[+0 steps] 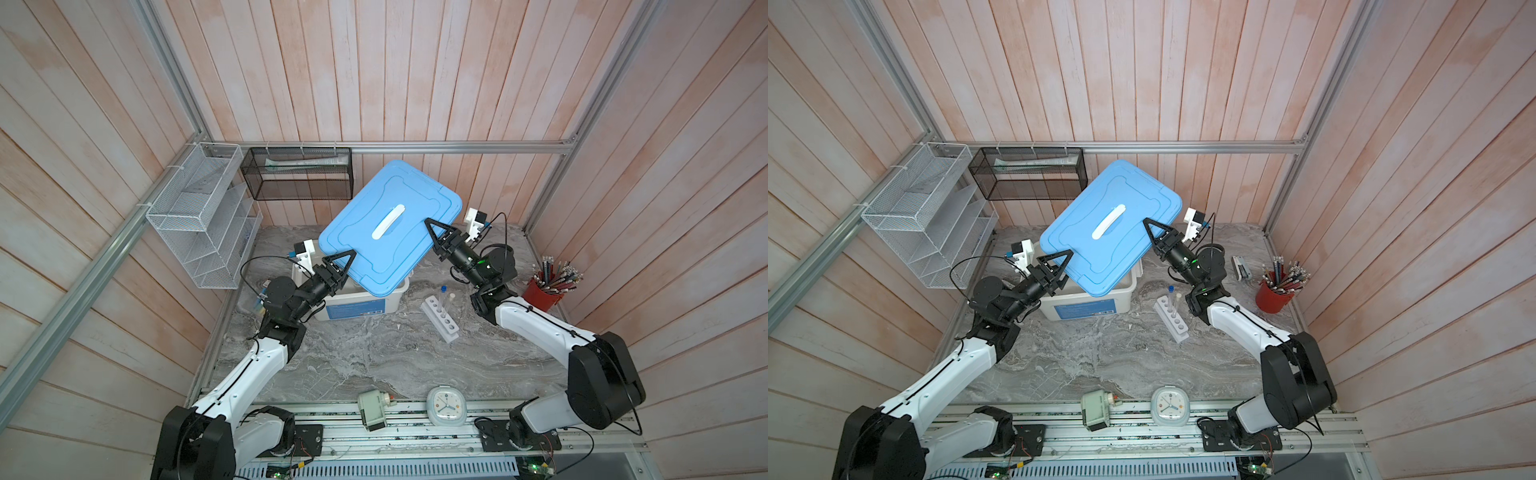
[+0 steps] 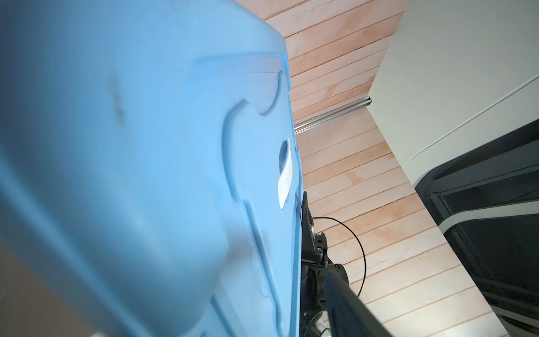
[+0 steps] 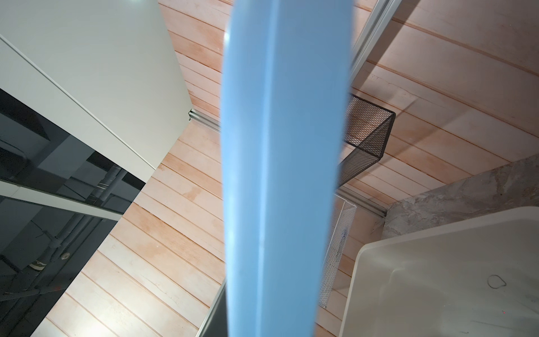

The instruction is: Organize the chemistry lab equipment

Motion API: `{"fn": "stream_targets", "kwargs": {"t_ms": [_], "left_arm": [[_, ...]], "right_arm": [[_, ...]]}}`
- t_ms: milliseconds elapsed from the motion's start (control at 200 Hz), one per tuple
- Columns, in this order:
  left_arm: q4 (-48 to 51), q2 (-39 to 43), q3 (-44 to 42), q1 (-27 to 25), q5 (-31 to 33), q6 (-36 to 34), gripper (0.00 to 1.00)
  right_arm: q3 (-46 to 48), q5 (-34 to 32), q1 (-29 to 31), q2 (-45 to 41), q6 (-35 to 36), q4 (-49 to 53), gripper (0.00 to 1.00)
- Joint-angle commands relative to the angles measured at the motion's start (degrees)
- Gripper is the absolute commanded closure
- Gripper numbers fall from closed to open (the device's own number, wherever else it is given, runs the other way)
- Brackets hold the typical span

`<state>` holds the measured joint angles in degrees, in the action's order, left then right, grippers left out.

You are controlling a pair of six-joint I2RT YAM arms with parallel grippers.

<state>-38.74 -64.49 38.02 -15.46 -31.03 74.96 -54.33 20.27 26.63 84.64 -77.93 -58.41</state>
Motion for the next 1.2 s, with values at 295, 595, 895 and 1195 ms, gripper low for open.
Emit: {"fn": "stream_targets", "kwargs": {"t_ms": [295,595,895,1195], "left_arm": [[-2.03,0.46,-0.01,-0.27,0.96,-1.31,0.49],[-1.16,1.28,-0.36,-0.09,1.05,-2.16,0.66],[0.9,2.95,0.16,0.13,1.23,-4.0,0.93],[1.36,4.53,0.77,0.89,0.63,-4.85,1.0]], "right_arm": [[4.26,-6.63,2.72,-0.71,0.37,-7.73,0.91],[5.71,-9.83,5.2,-0.54,1.29,-8.74,0.91],[5.99,-10.53,6.46,-0.18,2.53,-8.32,0.8],[6.5,-11.02,6.29,-0.89,4.59,-6.35,0.45]]}}
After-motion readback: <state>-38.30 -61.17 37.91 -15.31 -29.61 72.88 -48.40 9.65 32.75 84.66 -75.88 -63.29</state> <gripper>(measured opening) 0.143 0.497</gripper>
